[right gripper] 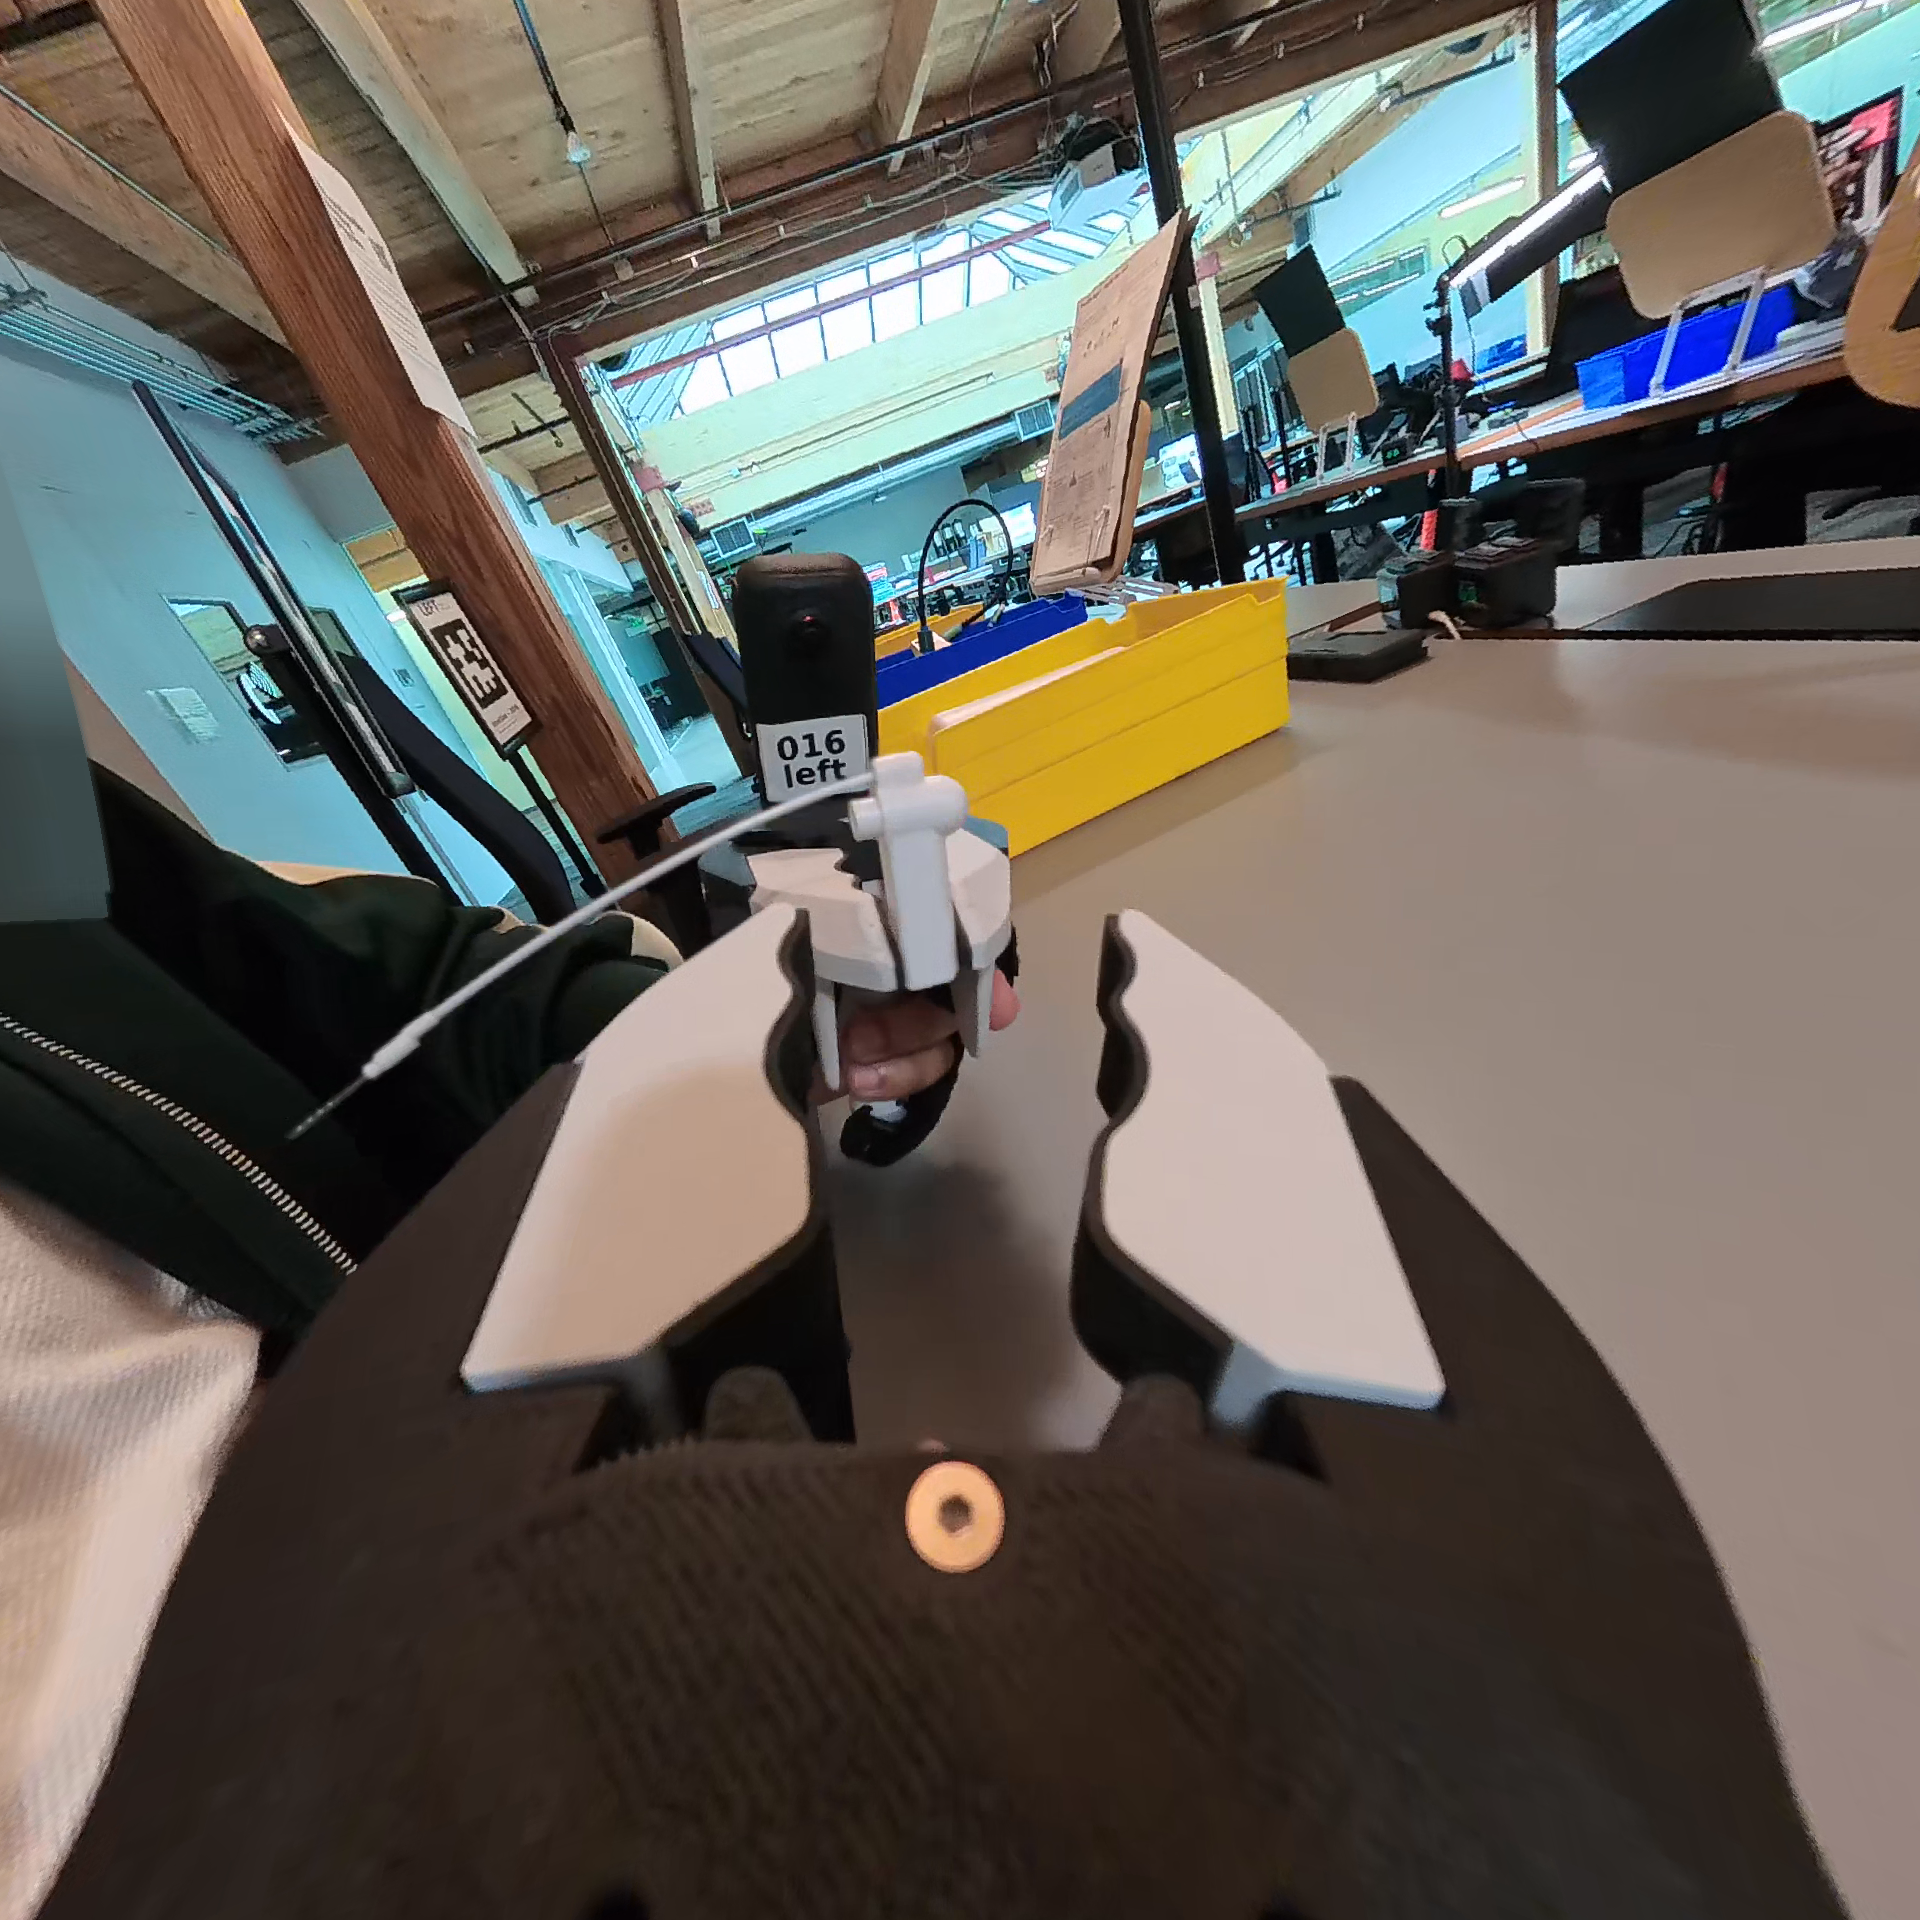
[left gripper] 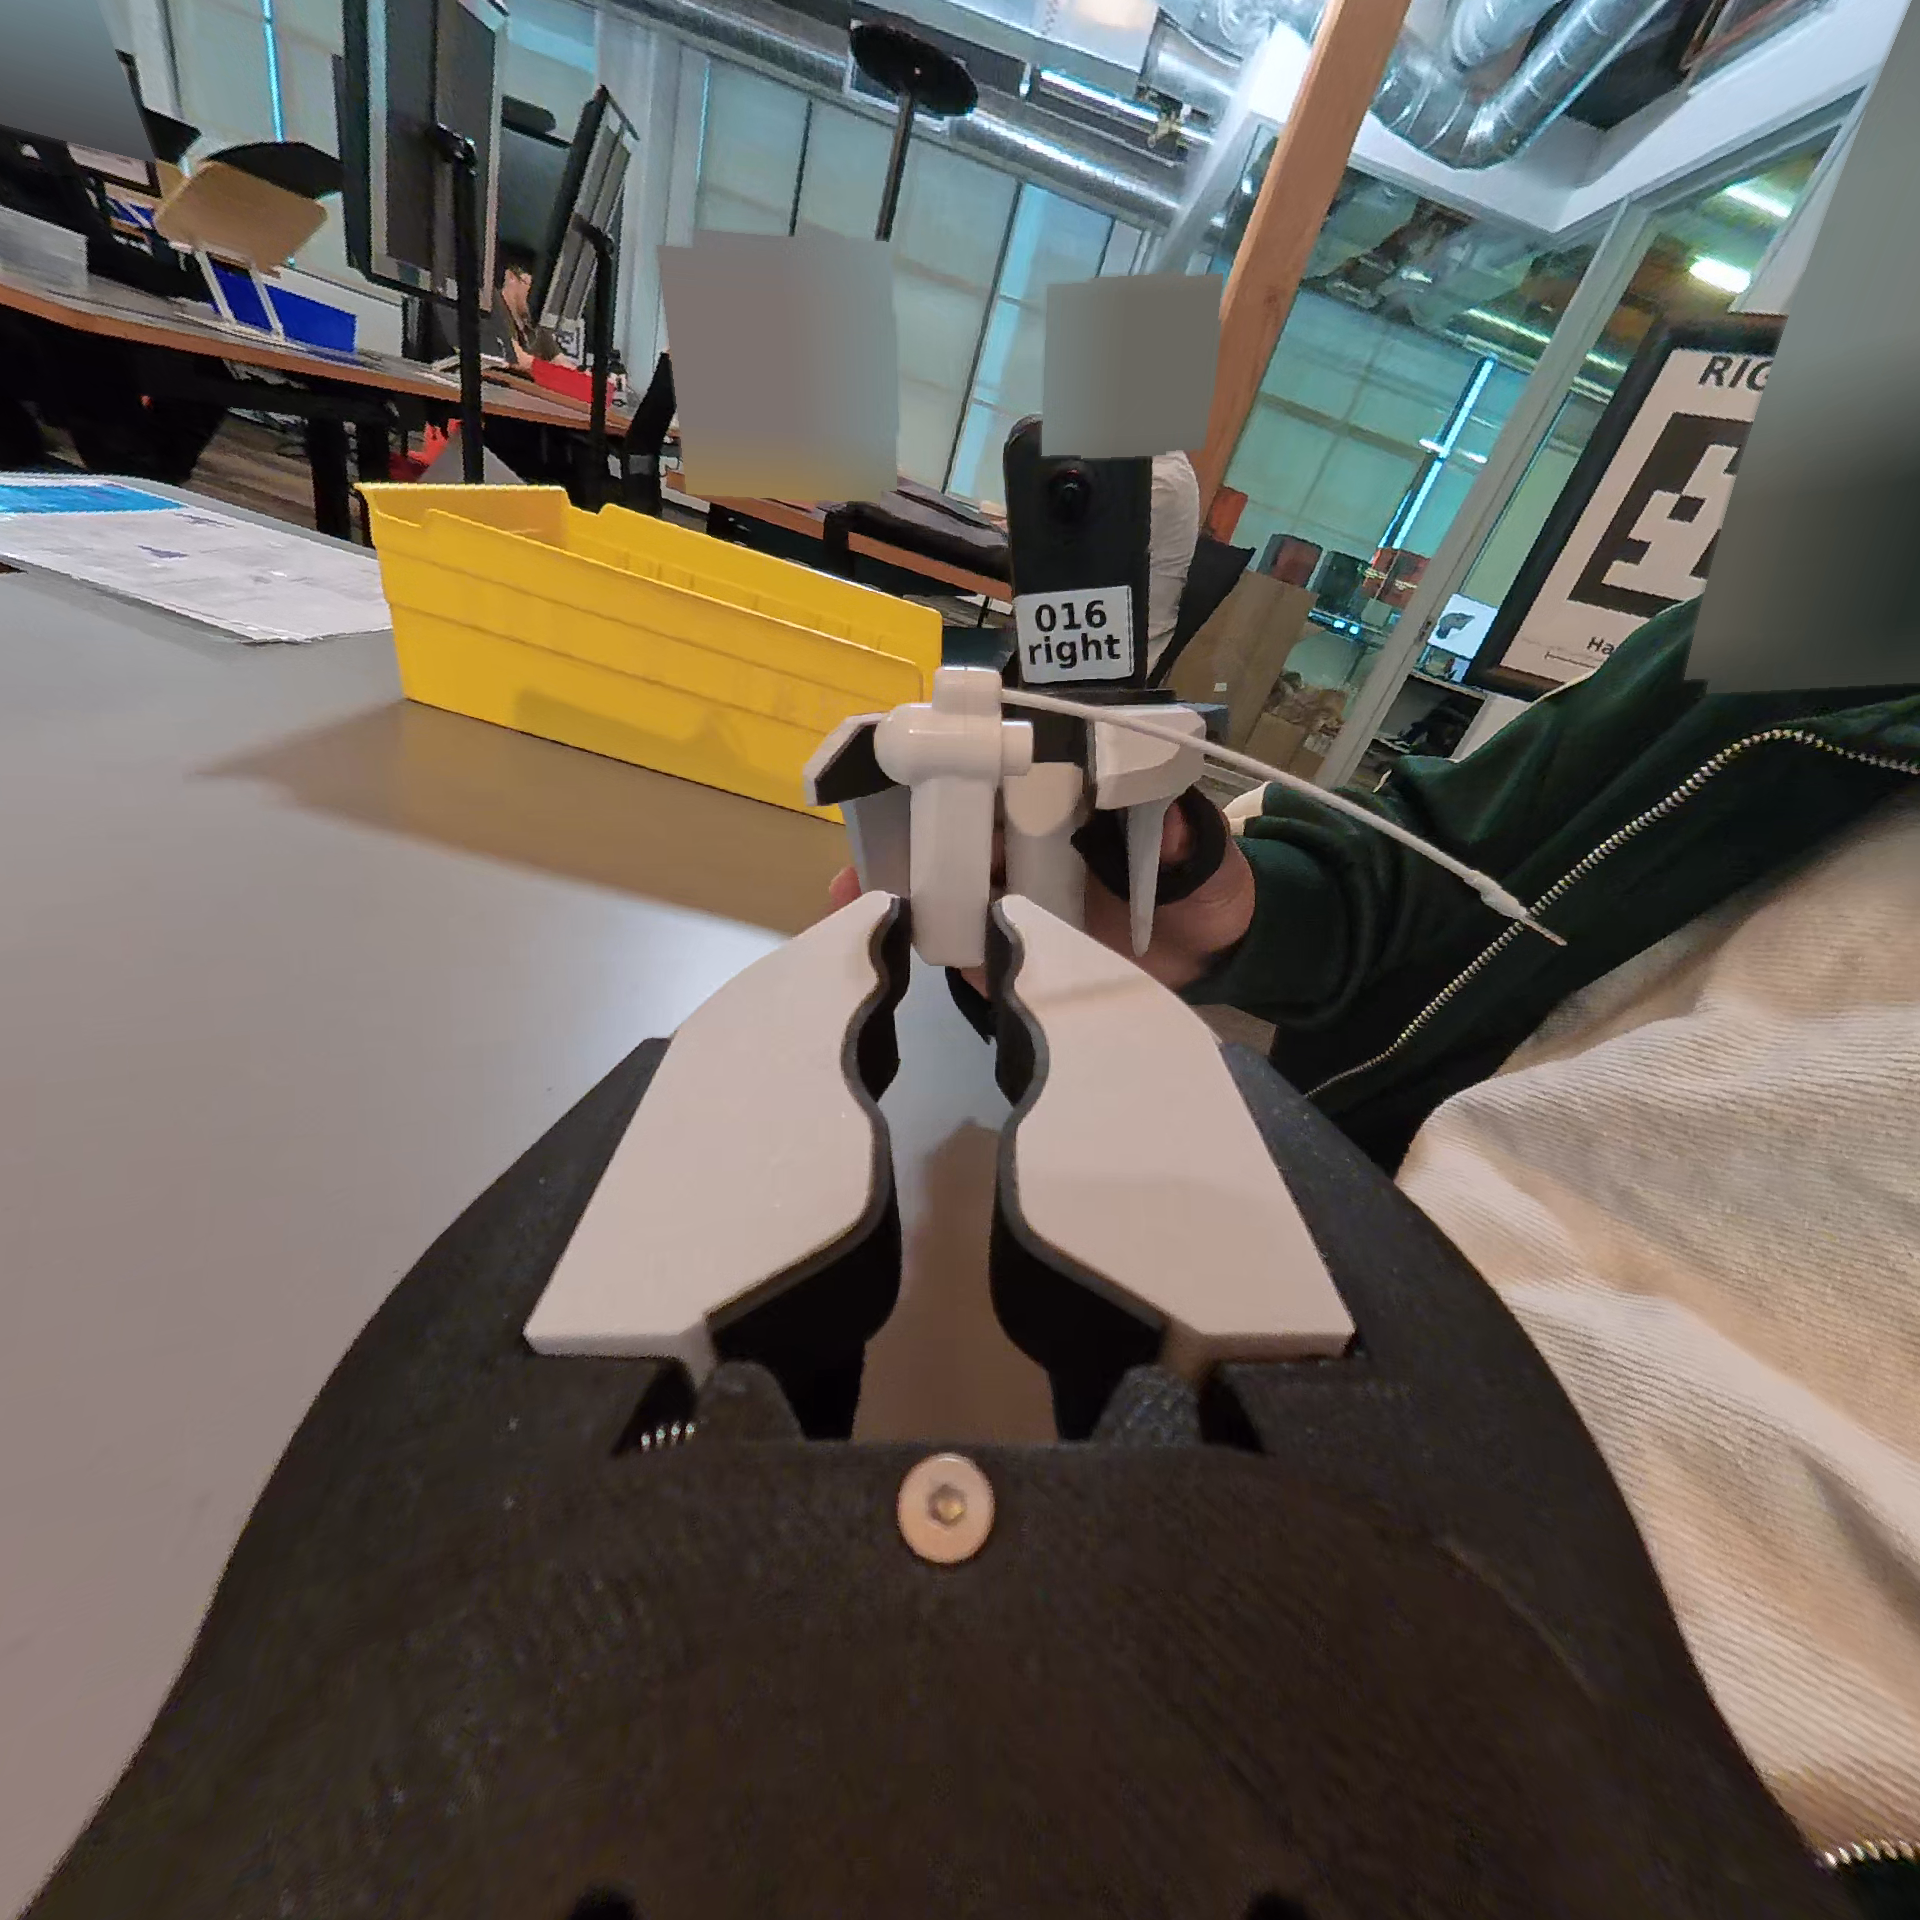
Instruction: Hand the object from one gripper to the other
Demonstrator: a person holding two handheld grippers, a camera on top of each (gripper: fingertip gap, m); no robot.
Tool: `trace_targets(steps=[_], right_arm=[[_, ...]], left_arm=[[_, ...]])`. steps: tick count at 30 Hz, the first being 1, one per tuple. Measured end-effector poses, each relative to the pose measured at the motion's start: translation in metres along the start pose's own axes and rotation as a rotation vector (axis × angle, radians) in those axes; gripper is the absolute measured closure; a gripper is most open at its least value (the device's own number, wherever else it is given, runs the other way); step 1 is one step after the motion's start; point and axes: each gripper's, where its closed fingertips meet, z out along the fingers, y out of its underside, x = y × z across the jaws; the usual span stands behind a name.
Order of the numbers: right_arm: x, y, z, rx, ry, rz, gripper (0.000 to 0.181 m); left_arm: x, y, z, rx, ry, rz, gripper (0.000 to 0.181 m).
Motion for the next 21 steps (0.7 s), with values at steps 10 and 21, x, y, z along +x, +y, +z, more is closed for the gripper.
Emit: trace_targets(steps=[10, 21], right_arm=[[-0.003, -0.006, -0.004, 0.022, -0.022, -0.012, 0.138], [-0.076, -0.003, -0.012, -0.022, -0.58, 0.13, 0.142]], left_arm=[[0.006, 0.004, 0.002, -0.019, 0.058, -0.009, 0.168], [0.093, 0.007, -0.006, -0.054, 0.739, -0.279, 0.167]])
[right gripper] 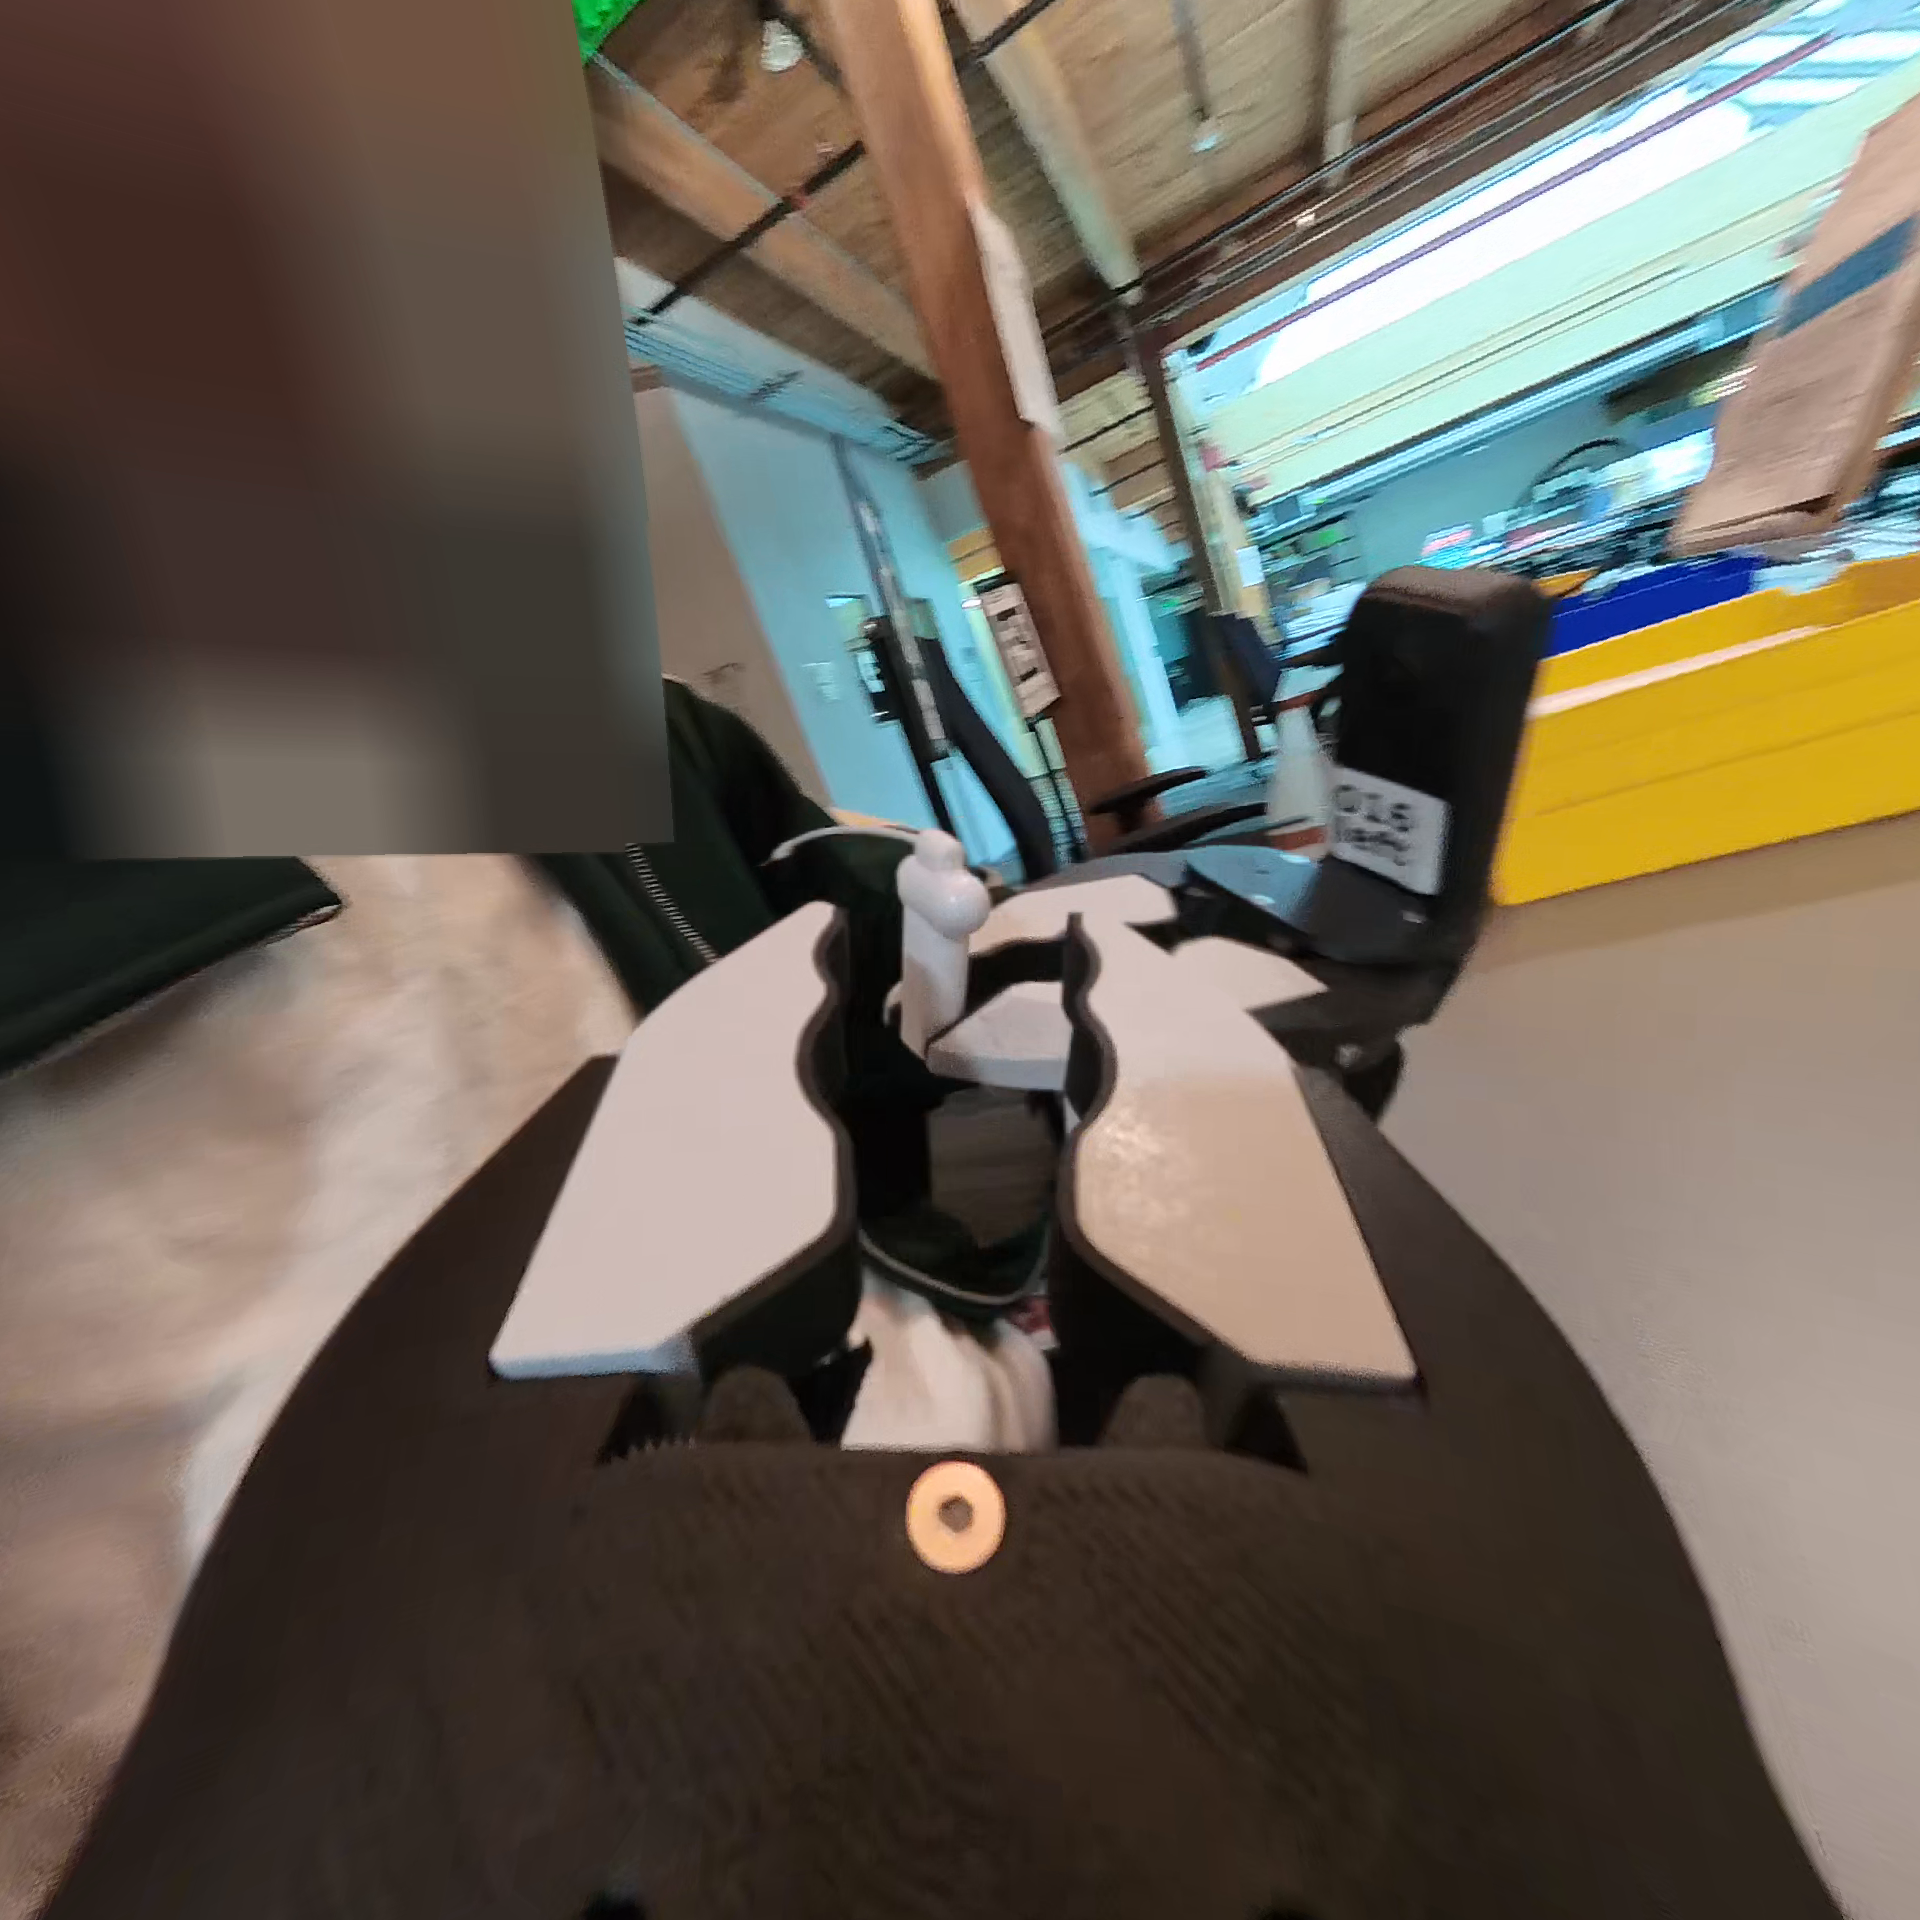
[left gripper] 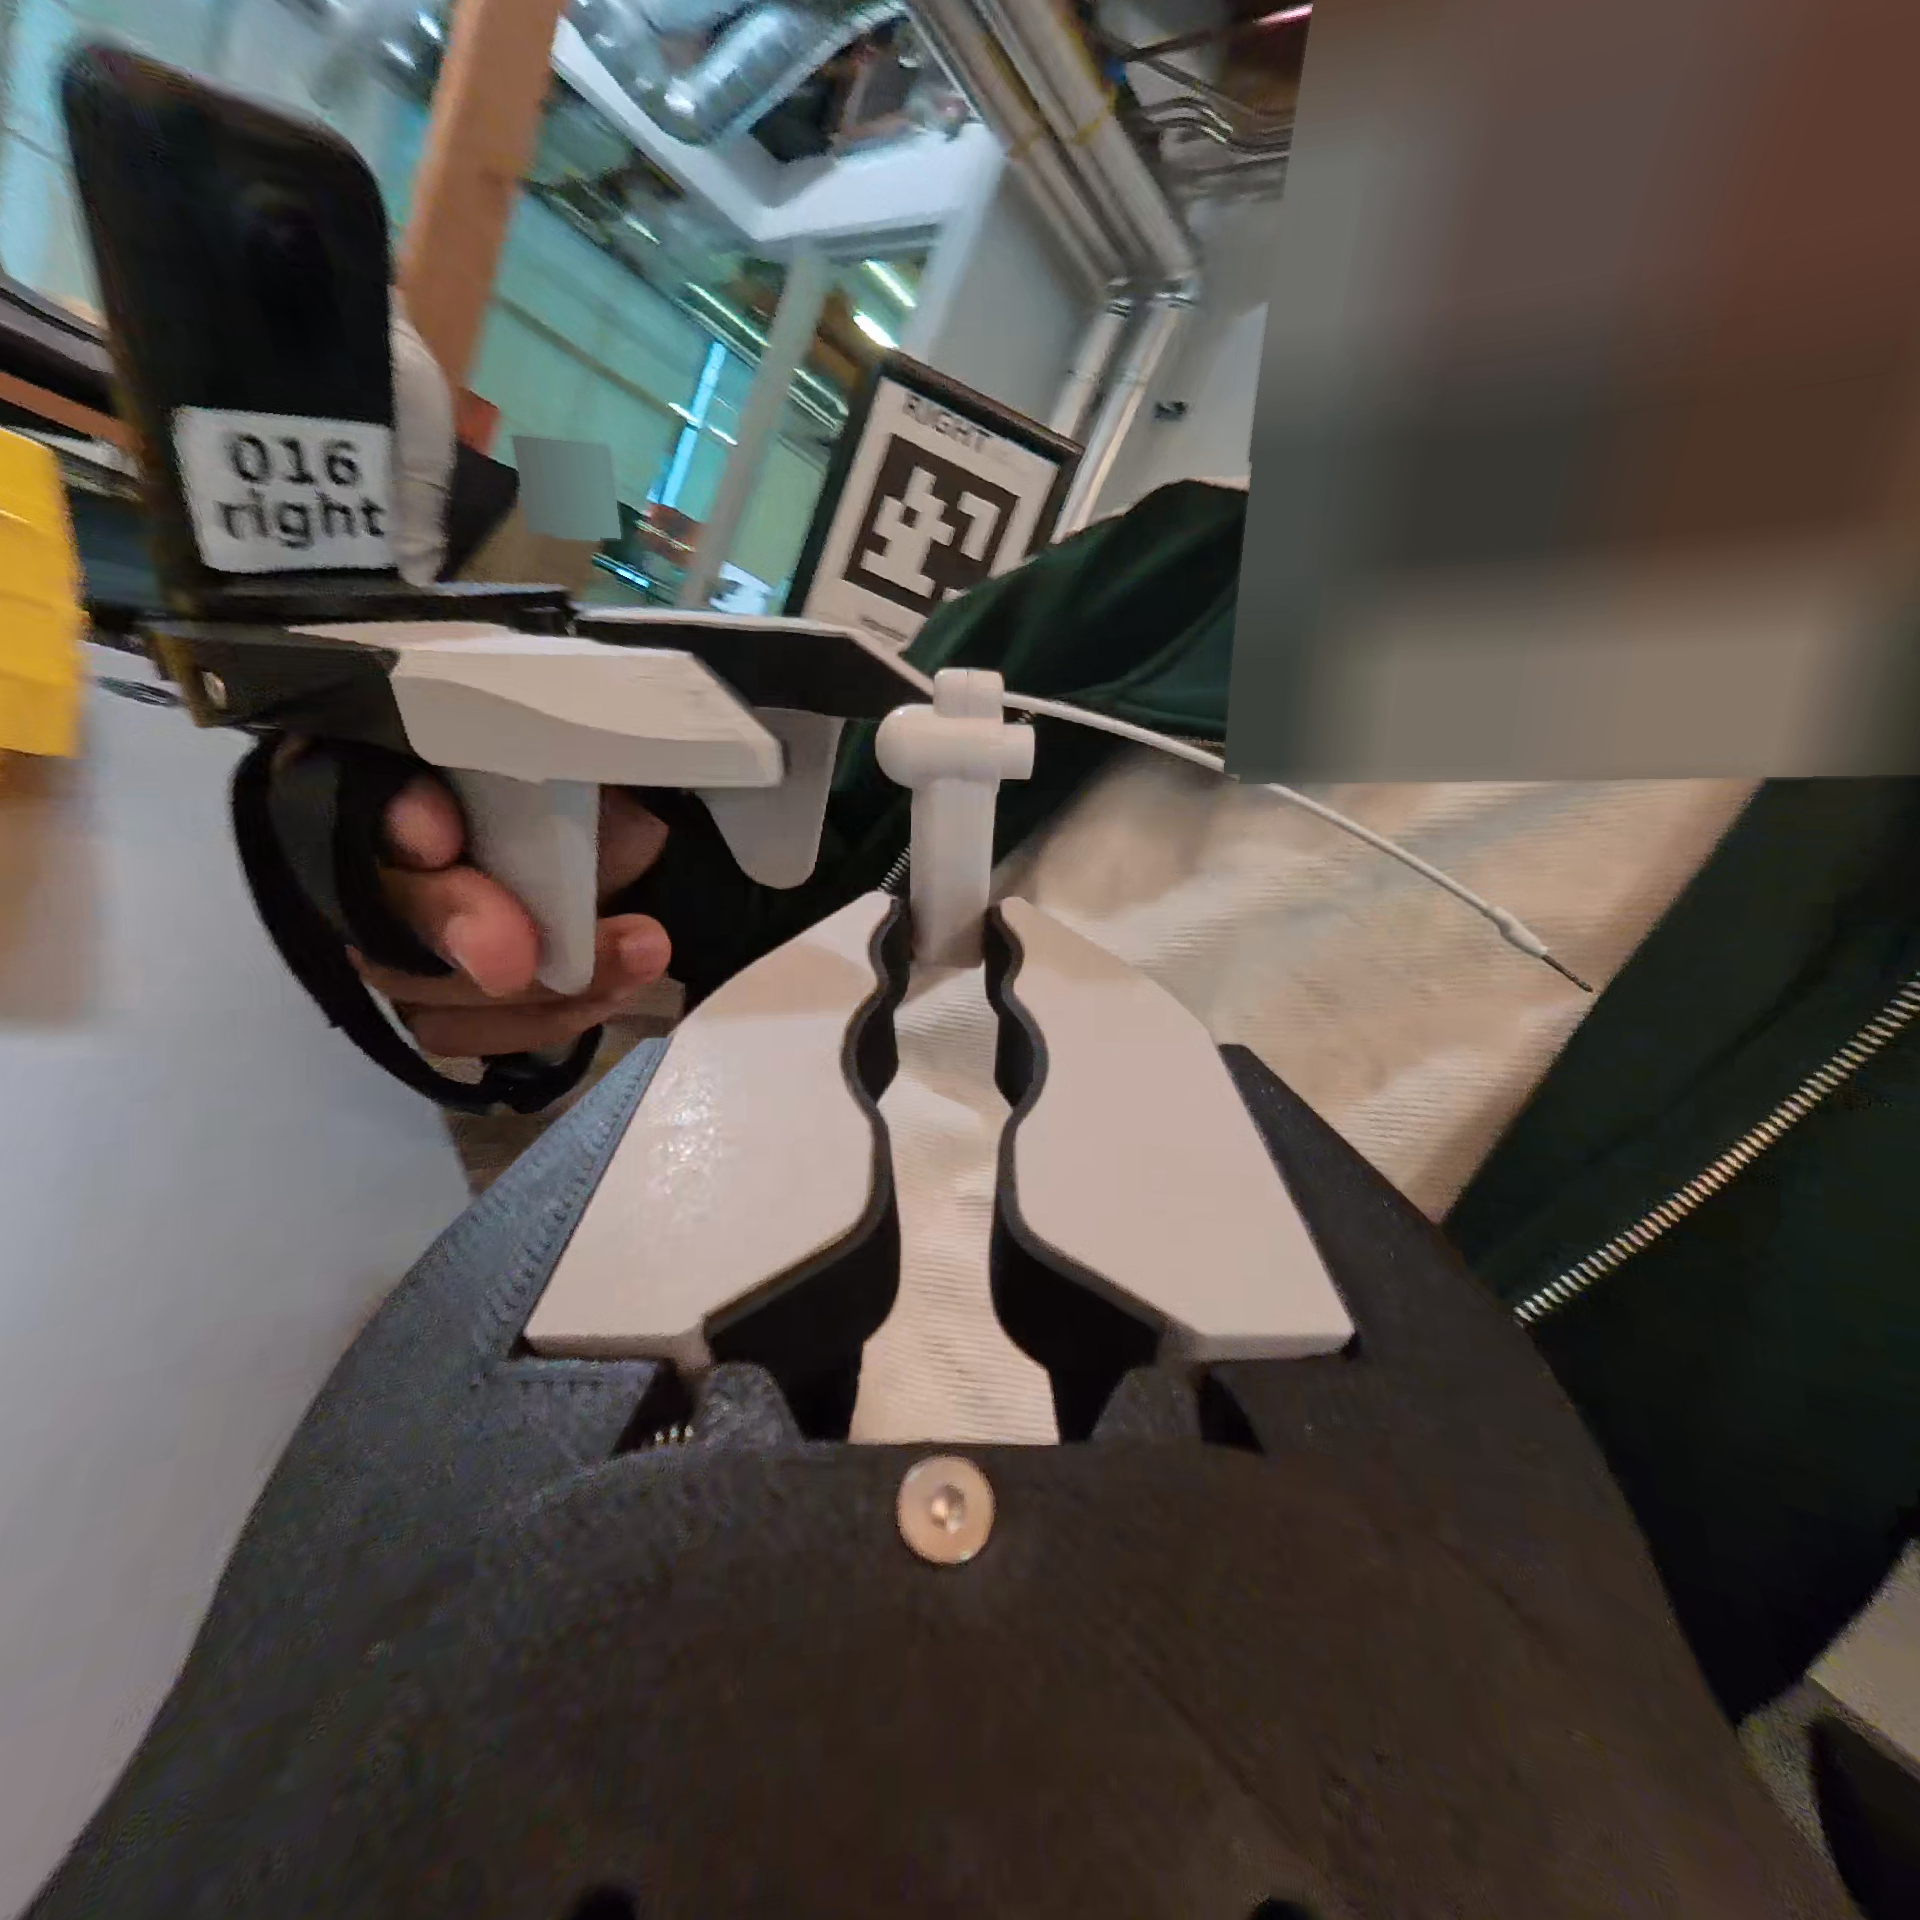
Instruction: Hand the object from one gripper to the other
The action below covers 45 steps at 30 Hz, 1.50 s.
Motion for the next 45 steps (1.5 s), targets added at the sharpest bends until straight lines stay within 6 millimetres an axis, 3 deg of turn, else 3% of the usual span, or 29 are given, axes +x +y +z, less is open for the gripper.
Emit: trace_targets(steps=[4, 8, 13, 20, 23, 27, 29, 31, 33, 35, 37, 39, 41, 45], right_arm=[[-0.017, 0.011, 0.012, -0.046, -0.098, -0.001, 0.141], [-0.028, 0.019, 0.018, -0.083, -0.148, -0.017, 0.153], [-0.032, 0.025, 0.02, -0.102, -0.174, -0.018, 0.166], [-0.031, 0.022, 0.02, -0.091, -0.162, -0.016, 0.168], [-0.026, 0.008, 0.016, -0.049, -0.113, -0.038, 0.169], [-0.017, -0.044, -0.003, 0.062, 0.071, -0.12, 0.169], [-0.009, -0.078, -0.026, 0.098, 0.252, -0.206, 0.168], [-0.003, -0.117, -0.067, 0.136, 0.479, -0.326, 0.168], [0.003, -0.154, -0.133, 0.193, 0.803, -0.43, 0.168], [-0.002, -0.178, -0.218, 0.288, 1.133, -0.506, 0.168], [-0.013, -0.18, -0.301, 0.374, 1.413, -0.535, 0.168], [-0.021, -0.167, -0.364, 0.446, 1.594, -0.491, 0.168], [-0.019, -0.151, -0.393, 0.479, 1.659, -0.413, 0.168], [0.008, -0.131, -0.408, 0.364, 1.751, -0.316, 0.166]], left_arm=[[0.003, 0.014, 0.009, -0.062, 0.043, -0.034, 0.167], [0.004, 0.019, 0.012, -0.079, 0.059, -0.048, 0.167], [0.008, 0.021, 0.015, -0.091, 0.082, -0.044, 0.167], [0.003, 0.02, 0.016, -0.08, 0.04, -0.019, 0.16], [-0.006, 0.014, 0.012, -0.047, -0.024, -0.008, 0.146], [-0.021, 0.003, 0.001, 0.008, -0.142, 0.038, 0.135], [-0.025, -0.002, -0.004, 0.037, -0.176, 0.048, 0.134], [-0.027, -0.006, -0.007, 0.062, -0.191, 0.04, 0.134], [-0.029, -0.007, -0.009, 0.075, -0.196, 0.033, 0.134], [-0.03, -0.006, -0.008, 0.075, -0.196, 0.024, 0.134], [-0.03, -0.005, -0.007, 0.069, -0.194, 0.019, 0.135], [-0.031, -0.002, -0.004, 0.053, -0.194, 0.017, 0.135], [-0.032, 0.001, -0.002, 0.035, -0.196, 0.015, 0.135], [-0.032, 0.004, 0.001, 0.017, -0.197, 0.017, 0.136]])
